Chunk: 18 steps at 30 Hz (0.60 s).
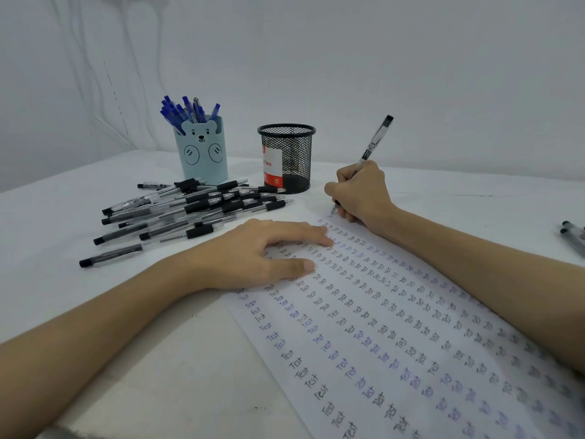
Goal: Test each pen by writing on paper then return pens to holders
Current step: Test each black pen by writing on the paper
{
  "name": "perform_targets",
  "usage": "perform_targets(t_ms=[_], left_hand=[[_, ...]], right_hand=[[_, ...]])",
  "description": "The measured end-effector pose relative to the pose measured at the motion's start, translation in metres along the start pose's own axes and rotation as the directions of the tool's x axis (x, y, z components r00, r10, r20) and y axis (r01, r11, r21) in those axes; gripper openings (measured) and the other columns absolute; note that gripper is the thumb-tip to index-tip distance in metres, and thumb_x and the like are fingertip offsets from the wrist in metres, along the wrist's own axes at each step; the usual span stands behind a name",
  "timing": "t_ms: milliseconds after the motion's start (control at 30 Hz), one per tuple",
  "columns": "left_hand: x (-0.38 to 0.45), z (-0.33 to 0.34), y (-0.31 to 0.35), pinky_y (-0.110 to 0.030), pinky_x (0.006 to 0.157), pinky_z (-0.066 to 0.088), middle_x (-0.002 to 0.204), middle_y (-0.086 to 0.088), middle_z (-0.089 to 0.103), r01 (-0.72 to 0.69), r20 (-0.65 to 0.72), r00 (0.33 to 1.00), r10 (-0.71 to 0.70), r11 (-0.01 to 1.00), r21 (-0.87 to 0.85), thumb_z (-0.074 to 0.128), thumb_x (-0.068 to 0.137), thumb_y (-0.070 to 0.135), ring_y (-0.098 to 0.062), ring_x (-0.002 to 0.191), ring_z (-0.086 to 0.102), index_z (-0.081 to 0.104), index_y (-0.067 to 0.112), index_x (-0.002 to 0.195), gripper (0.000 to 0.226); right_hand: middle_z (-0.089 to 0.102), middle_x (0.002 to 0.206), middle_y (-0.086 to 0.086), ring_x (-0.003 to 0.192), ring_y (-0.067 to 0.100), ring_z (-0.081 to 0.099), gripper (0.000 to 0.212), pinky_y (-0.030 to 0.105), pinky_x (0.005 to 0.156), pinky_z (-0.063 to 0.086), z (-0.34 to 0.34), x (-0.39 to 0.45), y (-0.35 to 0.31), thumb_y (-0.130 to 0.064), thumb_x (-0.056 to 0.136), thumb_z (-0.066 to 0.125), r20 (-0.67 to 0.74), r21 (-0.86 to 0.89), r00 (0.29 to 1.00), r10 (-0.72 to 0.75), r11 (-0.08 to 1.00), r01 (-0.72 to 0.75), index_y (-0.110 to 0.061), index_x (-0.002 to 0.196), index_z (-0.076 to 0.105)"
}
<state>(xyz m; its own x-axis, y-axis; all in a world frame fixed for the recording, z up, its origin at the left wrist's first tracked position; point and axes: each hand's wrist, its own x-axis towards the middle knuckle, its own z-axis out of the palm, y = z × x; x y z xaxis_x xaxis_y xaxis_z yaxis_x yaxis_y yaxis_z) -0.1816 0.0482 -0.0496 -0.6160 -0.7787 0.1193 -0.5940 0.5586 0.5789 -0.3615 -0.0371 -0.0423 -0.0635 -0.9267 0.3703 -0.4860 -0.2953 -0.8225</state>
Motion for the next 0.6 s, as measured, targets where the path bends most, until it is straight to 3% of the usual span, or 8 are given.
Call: perform_targets(t_ms=[333,433,533,600], left_hand=[[0.001,0.0,-0.003,-0.016,0.112,0.021,0.135,0.033,0.043,-0.004,0.002,1.0,0.004,1.0,-0.008,0.059,0.083,0.048,0.019,0.127,0.029,0.053,0.05,0.122,0.039],[0.001,0.0,-0.005,-0.016,0.111,0.02,0.137,0.031,0.043,-0.022,-0.003,1.0,0.022,1.0,0.007,0.059,0.087,0.041,0.018,0.128,0.029,0.053,0.048,0.123,0.037],[0.002,0.001,-0.006,-0.016,0.109,0.022,0.137,0.027,0.043,-0.047,-0.041,0.998,0.052,0.993,0.109,0.056,0.084,0.055,0.013,0.128,0.032,0.053,0.049,0.122,0.038],[0.001,0.002,-0.008,-0.024,0.106,0.03,0.127,0.025,0.045,-0.053,-0.088,0.994,0.071,0.98,0.19,0.047,0.078,0.065,0.005,0.122,0.038,0.054,0.049,0.12,0.045]], right_hand=[[0.039,0.053,0.009,0.023,0.01,0.037,0.04,0.01,0.03,0.022,0.0,0.0,-0.001,0.006,0.071,0.05,-0.017,-0.01,1.0,0.002,1.0,-0.002,-0.013,0.045,0.026],[0.044,0.043,0.009,0.025,0.013,0.033,0.037,0.011,0.033,0.025,-0.003,0.001,-0.001,0.0,0.074,0.054,-0.039,0.089,0.994,0.101,0.991,-0.097,-0.011,0.045,0.034],[0.047,0.037,0.003,0.029,0.014,0.033,0.025,0.014,0.038,0.027,-0.01,0.003,-0.007,-0.014,0.079,0.058,0.026,0.147,0.974,0.226,0.963,-0.227,-0.007,0.058,0.047],[0.047,0.046,0.006,0.036,0.015,0.034,0.023,0.017,0.039,0.027,-0.017,0.006,-0.015,-0.014,0.082,0.059,0.048,0.119,0.968,0.248,0.96,-0.252,-0.009,0.066,0.044]])
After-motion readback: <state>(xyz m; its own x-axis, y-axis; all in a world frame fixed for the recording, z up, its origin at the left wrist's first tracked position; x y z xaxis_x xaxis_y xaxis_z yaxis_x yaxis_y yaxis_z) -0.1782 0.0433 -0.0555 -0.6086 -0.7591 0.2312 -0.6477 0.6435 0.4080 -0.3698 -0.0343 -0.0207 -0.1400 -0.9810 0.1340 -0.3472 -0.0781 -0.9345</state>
